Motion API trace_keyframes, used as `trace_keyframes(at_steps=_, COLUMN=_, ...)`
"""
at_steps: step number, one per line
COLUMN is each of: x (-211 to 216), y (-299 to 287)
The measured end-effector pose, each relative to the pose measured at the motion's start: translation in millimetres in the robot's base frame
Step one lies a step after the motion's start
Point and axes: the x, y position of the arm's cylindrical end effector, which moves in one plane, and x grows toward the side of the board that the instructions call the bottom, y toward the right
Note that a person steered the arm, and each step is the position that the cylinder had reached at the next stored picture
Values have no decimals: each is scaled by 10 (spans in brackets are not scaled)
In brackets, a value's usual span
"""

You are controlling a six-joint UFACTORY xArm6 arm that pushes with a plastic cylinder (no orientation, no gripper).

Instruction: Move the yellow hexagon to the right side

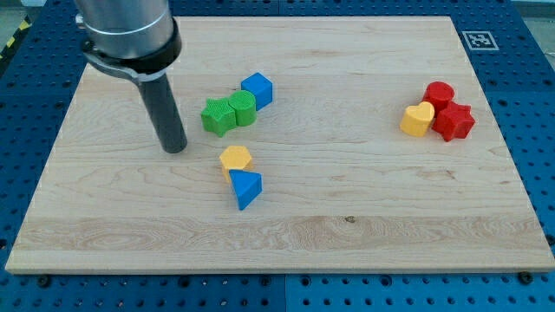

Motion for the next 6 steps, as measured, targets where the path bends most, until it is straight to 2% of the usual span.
trace_keyframes(at_steps=2, x=311, y=284)
trace_keyframes(at_steps=5, x=387, y=1035)
trace_keyframes(at_steps=6, x=530, y=1297)
